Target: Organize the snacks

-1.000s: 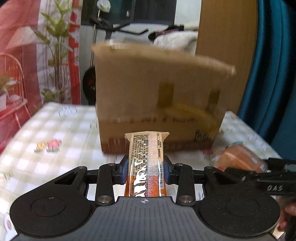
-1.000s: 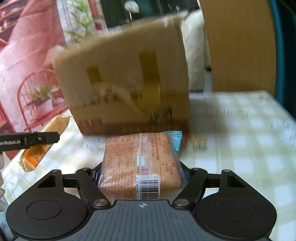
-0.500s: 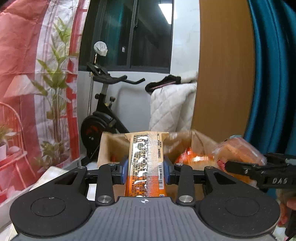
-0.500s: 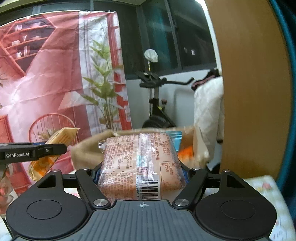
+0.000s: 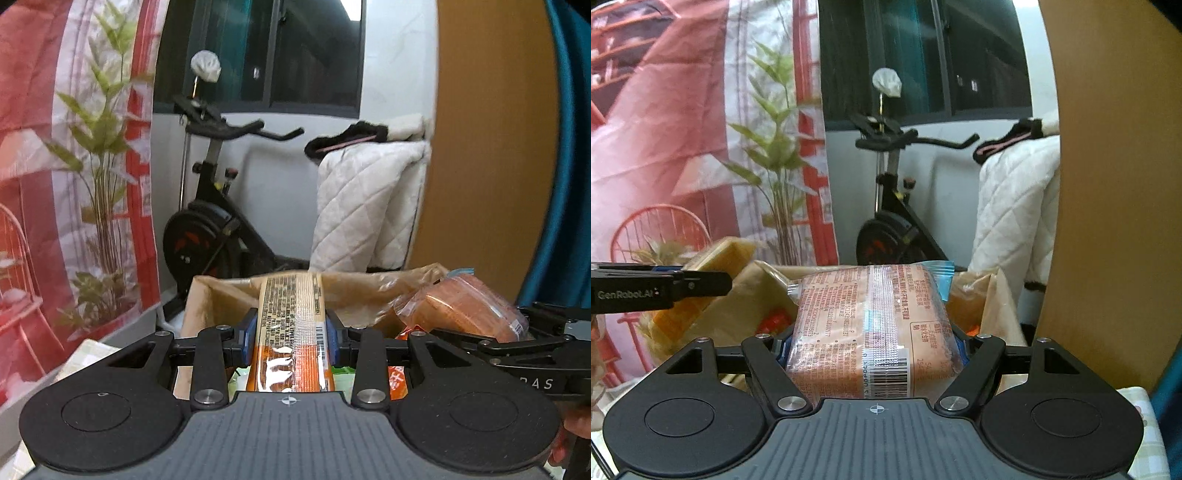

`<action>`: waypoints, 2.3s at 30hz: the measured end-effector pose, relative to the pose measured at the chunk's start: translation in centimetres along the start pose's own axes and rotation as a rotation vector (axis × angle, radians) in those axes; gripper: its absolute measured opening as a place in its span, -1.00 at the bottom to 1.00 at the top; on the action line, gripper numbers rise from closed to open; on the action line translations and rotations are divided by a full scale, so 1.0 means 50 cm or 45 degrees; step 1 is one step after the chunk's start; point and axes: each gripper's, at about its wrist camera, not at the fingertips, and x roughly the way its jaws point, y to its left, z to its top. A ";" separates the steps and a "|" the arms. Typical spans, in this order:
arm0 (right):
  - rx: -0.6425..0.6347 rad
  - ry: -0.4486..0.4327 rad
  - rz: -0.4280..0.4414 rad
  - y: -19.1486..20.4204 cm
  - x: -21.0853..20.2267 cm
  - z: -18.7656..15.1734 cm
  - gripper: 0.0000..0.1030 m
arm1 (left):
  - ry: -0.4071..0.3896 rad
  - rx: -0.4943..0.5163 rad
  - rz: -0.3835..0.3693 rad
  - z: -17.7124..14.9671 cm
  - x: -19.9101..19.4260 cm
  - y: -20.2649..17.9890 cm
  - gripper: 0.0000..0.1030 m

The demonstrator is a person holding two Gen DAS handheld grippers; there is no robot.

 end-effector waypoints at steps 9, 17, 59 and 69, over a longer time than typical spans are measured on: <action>0.027 0.035 -0.024 0.001 0.023 -0.021 0.65 | 0.020 0.030 -0.031 -0.004 0.019 0.003 0.23; 0.050 -0.005 -0.065 0.002 -0.066 0.002 0.96 | -0.023 0.069 -0.049 0.017 -0.076 -0.006 0.66; 0.097 -0.149 -0.123 0.146 -0.501 0.000 0.99 | -0.208 0.057 0.190 0.004 -0.456 -0.118 0.89; 0.097 -0.137 -0.114 0.148 -0.495 0.004 0.99 | -0.203 0.044 0.213 0.007 -0.458 -0.120 0.90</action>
